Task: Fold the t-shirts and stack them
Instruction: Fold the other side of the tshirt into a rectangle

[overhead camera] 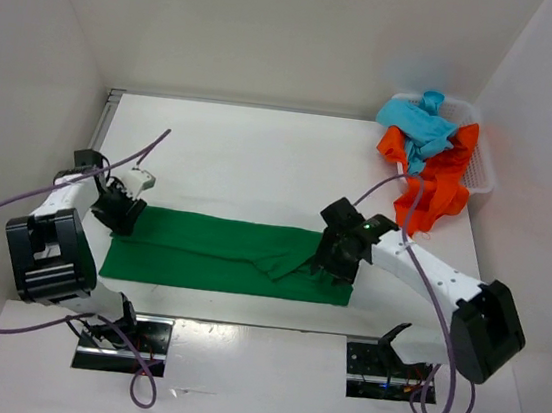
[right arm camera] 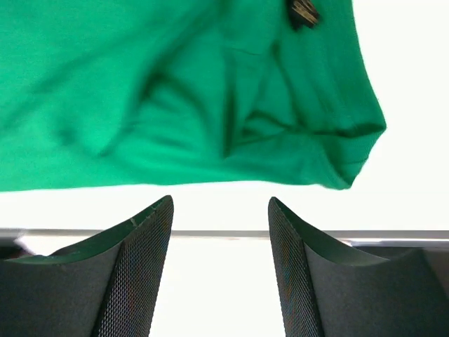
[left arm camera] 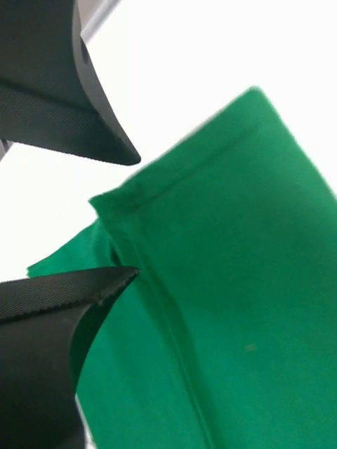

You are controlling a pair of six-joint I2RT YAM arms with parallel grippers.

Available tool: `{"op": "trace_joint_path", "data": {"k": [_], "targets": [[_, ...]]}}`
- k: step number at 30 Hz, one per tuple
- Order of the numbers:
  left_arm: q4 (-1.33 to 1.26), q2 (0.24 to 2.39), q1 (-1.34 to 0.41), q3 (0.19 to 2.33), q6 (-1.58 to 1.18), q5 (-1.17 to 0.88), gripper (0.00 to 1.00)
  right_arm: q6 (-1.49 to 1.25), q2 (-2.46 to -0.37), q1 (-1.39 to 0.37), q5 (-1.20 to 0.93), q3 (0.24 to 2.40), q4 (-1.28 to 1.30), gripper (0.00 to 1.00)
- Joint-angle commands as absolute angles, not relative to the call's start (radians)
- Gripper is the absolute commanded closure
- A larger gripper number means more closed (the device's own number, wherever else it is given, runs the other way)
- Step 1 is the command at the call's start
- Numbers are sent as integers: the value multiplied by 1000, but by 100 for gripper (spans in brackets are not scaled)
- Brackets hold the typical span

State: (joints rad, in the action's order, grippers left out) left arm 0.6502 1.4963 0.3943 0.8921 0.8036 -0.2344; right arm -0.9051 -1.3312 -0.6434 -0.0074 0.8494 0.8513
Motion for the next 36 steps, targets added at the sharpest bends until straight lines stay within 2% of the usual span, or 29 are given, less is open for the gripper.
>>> {"op": "trace_joint_path", "data": {"k": [1, 6, 9, 10, 11, 13, 14, 18, 24, 32, 36], "targets": [[712, 1399, 397, 985, 763, -333, 32, -920, -1250, -638, 52, 952, 914, 38], [767, 1365, 342, 1168, 770, -394, 30, -835, -1328, -563, 70, 953, 778, 52], [739, 1280, 151, 1169, 869, -358, 29, -772, -1411, -520, 80, 977, 726, 56], [724, 1229, 80, 1155, 893, -344, 28, -759, -1442, -520, 89, 1000, 716, 57], [689, 1203, -71, 1143, 922, -331, 26, -749, -1451, -506, 89, 1011, 716, 57], [689, 1152, -220, 1131, 980, -341, 25, -720, -1462, -480, 98, 1020, 707, 57], [689, 1140, -370, 1106, 1009, -350, 25, -719, -1462, -466, 98, 1029, 707, 57], [565, 1085, -726, 985, 1207, -310, 23, -660, -1462, -376, 45, 1011, 645, 57], [420, 1337, -1038, 974, 1290, -376, 43, -660, -1471, -367, -64, 991, 575, 57], [405, 1548, -1071, 1000, 1330, -423, 46, -640, -1508, -367, -74, 1023, 574, 56], [345, 1627, -1062, 1003, 1330, -339, 46, -640, -1499, -367, -64, 1023, 584, 56]]}}
